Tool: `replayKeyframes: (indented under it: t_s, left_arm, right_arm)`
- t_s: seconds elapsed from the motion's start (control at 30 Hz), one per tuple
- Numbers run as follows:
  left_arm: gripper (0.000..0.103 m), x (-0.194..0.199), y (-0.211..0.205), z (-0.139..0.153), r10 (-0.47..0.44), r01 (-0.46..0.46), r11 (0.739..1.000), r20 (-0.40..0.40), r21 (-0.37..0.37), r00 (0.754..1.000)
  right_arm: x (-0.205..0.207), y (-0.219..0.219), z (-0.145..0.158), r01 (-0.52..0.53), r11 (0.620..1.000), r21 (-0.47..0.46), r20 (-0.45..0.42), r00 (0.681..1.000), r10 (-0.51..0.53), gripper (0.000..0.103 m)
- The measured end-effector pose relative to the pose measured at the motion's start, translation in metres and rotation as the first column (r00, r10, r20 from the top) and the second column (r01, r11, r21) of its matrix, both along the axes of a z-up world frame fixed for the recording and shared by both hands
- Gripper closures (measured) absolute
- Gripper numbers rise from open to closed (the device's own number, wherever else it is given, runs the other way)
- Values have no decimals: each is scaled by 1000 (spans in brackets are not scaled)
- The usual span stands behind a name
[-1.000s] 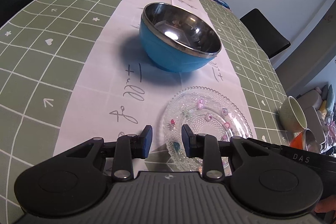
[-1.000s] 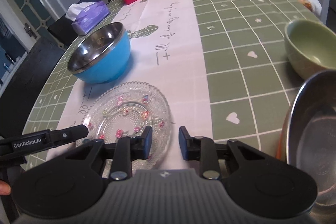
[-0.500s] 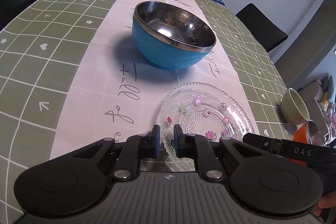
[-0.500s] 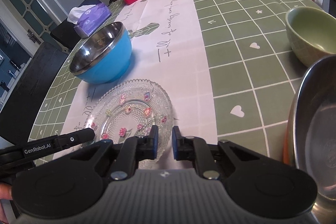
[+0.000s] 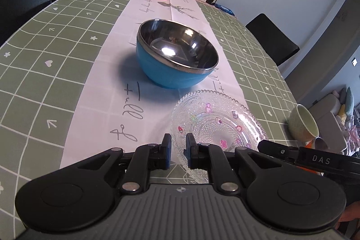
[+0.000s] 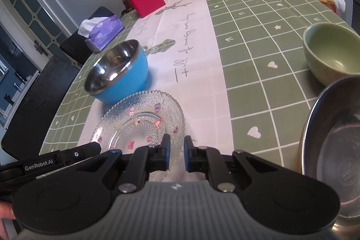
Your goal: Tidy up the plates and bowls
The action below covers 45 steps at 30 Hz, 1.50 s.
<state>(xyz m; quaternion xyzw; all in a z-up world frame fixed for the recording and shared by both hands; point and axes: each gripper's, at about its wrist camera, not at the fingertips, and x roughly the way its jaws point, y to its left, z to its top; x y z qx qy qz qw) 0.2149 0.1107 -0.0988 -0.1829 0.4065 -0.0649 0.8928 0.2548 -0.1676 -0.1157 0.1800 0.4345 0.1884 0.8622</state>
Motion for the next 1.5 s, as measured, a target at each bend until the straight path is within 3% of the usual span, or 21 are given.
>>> replayKeyframes:
  t_s: [0.53,0.73,1.07,1.5]
  left_arm:
    - [89,-66,10,37,14,-8,997,78,-72,997]
    - [89,-91,15,33,11,-6,997,57,-78,998]
    - [89,-124,12,17,-29,29,998,10,-60,1000]
    - [89,-135,8,8,-50,50,998,-8,-26,999]
  right_arm:
    - [-51,-5,37,-44,998,44,68,997,41,93]
    - [-80,0,38,-72,997,22,99,993,69,93]
    - [-120,1,20,-95,995,-21,67,993,96,93]
    - [-132,2,10,-116,992,-51,34,992,118,93]
